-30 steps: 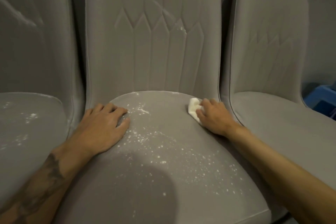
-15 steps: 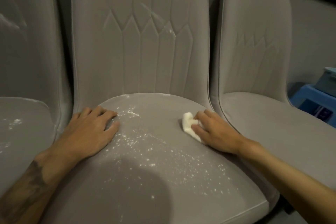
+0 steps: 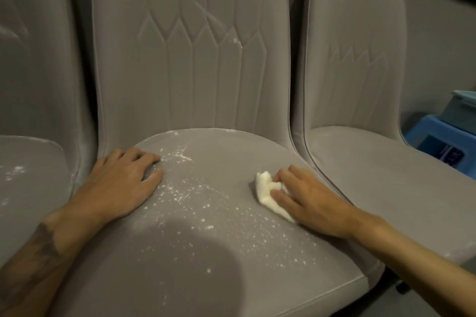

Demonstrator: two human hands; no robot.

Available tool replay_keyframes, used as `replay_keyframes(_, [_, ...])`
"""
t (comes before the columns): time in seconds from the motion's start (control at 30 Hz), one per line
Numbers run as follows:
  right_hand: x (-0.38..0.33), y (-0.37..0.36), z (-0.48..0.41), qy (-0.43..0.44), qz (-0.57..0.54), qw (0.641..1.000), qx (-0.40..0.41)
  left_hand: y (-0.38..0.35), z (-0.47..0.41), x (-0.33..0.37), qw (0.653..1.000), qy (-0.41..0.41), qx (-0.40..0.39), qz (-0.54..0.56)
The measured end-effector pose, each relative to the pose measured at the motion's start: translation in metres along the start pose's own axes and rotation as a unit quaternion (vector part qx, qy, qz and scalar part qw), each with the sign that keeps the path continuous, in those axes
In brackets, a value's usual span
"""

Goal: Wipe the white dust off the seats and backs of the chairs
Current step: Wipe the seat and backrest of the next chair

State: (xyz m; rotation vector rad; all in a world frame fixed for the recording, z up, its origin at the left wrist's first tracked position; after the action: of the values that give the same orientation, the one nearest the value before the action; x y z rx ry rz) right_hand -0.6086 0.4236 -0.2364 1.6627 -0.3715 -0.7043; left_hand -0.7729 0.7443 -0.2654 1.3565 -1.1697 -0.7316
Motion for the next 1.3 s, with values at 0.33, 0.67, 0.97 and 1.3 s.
replay_keyframes(0.33, [-0.043, -0.017, 0.016, 0.024, -0.024, 0.998, 0.044, 0.002, 0.002, 0.0, 1.0, -0.007, -0.01, 0.005])
replay_keyframes(0.67, [-0.034, -0.01, 0.013, -0.049, 0.022, 0.996, 0.077, 0.009, 0.02, 0.007, 0.999, -0.029, 0.005, 0.021])
replay_keyframes(0.97, [0.004, 0.017, 0.021, -0.196, 0.033, 0.978, 0.059, 0.012, 0.056, 0.0, 1.0, -0.023, -0.001, 0.01])
replay_keyframes(1.3, [-0.004, 0.014, 0.044, -0.188, 0.044, 0.978, 0.075, 0.009, 0.093, 0.005, 0.996, -0.032, 0.054, 0.068])
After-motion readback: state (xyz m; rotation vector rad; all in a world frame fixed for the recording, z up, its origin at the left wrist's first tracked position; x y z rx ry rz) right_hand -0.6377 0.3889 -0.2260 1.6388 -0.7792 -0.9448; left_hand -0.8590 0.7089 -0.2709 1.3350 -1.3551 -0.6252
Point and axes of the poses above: each hand's wrist, its own z-axis away from the middle knuckle, its own y-axis out of the back of the hand, x = y × z, the point moved 3 cm from there along -z, towards the middle knuckle, and after that the axes turned 9 degrees about -y, right-handed, at the moved point
